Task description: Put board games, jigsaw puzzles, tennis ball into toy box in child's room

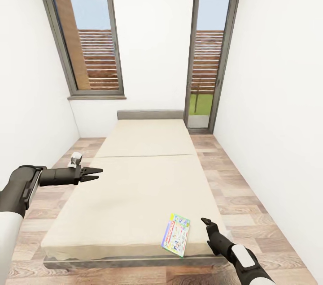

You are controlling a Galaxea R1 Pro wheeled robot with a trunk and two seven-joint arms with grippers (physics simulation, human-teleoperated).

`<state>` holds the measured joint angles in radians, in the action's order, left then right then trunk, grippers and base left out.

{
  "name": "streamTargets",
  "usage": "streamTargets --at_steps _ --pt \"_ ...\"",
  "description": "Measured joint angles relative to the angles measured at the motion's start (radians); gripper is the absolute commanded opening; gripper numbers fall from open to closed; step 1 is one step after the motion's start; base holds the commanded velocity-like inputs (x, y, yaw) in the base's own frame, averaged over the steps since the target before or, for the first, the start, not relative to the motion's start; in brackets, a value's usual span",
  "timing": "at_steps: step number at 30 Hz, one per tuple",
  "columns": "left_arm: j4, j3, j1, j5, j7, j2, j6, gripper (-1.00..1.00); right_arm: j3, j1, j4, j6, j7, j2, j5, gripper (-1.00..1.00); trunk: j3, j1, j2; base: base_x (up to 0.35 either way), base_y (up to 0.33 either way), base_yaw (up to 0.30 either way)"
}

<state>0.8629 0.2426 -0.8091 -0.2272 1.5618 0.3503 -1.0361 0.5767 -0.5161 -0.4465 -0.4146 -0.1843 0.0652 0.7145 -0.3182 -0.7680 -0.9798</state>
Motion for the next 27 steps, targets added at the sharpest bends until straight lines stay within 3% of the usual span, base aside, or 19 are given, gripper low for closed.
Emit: streamTargets --at_steps 27 --pt "0.0 -0.006 0.0 -0.002 0.0 -0.003 0.001 1.0 0.0 0.0 0.001 0.003 0.001 -0.003 -0.002 1.0 -0.085 -0.104 -0.189 0.0 0.0 0.0"
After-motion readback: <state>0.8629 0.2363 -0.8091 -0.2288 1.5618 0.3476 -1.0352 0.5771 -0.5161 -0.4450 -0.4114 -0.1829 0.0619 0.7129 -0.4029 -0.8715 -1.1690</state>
